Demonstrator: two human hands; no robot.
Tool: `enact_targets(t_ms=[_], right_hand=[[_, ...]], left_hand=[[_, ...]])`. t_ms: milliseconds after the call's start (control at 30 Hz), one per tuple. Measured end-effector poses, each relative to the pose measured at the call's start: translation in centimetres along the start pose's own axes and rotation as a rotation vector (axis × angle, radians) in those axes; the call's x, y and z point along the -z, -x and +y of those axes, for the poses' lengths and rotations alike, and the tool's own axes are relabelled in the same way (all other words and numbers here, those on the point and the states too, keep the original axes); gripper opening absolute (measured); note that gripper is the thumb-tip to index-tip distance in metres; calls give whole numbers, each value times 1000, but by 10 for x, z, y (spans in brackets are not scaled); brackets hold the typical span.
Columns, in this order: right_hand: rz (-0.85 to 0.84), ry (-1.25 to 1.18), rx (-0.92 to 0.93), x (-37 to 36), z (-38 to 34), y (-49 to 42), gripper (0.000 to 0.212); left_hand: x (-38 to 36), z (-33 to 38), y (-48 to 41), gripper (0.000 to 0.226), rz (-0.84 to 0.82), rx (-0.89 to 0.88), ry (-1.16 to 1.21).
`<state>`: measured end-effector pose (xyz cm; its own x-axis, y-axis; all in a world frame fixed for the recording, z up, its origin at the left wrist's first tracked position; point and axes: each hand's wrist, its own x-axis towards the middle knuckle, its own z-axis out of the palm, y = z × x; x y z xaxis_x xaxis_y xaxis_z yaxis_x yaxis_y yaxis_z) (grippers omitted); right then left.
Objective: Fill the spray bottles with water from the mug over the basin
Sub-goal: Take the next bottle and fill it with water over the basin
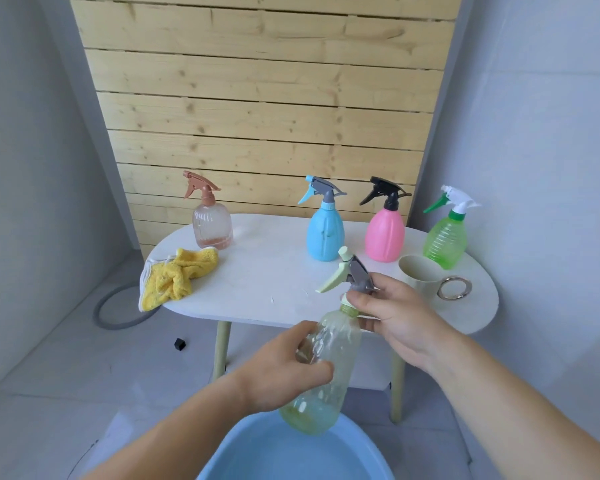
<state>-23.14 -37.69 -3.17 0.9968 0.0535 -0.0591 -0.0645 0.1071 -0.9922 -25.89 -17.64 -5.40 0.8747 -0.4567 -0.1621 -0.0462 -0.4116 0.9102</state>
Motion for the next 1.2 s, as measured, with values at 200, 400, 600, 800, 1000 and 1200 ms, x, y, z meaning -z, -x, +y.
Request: enact_targets(t_ms=[200, 400, 600, 800, 1000, 1200], right_hand=[[83, -42, 1, -3, 6, -5, 14], [41, 45, -7, -17, 4, -9, 10], [40, -121, 14, -9, -13, -23, 15], [402, -154, 204, 1, -27, -51, 22], [482, -83, 25, -23, 22, -68, 20], [574, 212, -91, -19, 52, -82, 52]], left_hand=[[9, -4, 0, 63, -103, 63, 234], [4, -12, 0, 55, -119, 106, 297], [13, -20, 3, 56, -237, 156, 370], [27, -45, 4, 63, 24, 332, 216], [32, -55, 6, 68, 92, 376, 216], [28, -53, 4, 74, 70, 334, 127]])
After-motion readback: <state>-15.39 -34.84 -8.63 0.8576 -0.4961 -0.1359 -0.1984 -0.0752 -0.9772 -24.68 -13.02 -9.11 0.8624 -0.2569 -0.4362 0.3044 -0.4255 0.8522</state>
